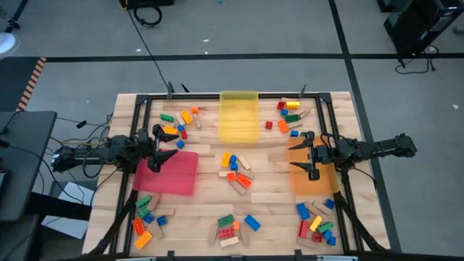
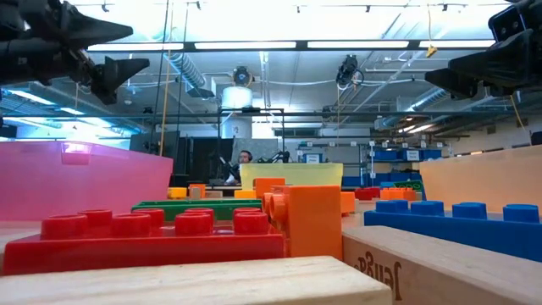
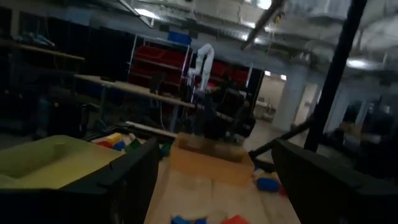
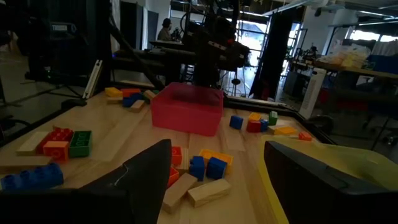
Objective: Sort blocks by size
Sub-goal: Put the wooden block into the yellow bin
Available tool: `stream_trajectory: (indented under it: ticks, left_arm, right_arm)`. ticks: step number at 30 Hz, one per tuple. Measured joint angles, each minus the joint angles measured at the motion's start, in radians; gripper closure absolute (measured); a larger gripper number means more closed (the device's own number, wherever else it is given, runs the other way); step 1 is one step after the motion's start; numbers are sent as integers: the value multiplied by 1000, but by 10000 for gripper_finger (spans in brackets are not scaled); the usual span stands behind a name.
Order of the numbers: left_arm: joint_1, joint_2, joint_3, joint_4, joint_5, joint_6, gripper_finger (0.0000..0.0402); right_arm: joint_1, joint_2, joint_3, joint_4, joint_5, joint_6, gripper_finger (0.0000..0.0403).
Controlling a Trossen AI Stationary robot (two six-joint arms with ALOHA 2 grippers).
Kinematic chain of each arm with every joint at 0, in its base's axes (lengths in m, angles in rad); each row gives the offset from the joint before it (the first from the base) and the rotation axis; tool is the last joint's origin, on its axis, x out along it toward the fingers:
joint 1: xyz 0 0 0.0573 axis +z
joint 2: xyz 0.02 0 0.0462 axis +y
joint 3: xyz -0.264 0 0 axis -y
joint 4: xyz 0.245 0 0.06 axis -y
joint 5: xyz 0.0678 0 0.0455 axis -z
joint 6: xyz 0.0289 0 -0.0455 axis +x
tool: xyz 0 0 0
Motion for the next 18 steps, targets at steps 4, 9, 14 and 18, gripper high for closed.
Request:
stream_trajectory:
  ticks: [4, 9, 14, 18]
  left_arm:
    - [0, 0, 1, 31, -175, -206, 85]
    - [3, 11, 71, -48, -323, -235, 85]
    - [51, 100, 256, -371, -476, -253, 85]
    - [131, 260, 426, -625, -519, -381, 85]
  right_arm:
    - [0, 0, 0, 0, 0, 0, 129]
    - [0, 0, 0, 0, 0, 0, 132]
    - [0, 0, 0, 0, 0, 0, 131]
    - [0, 0, 0, 0, 0, 0, 129]
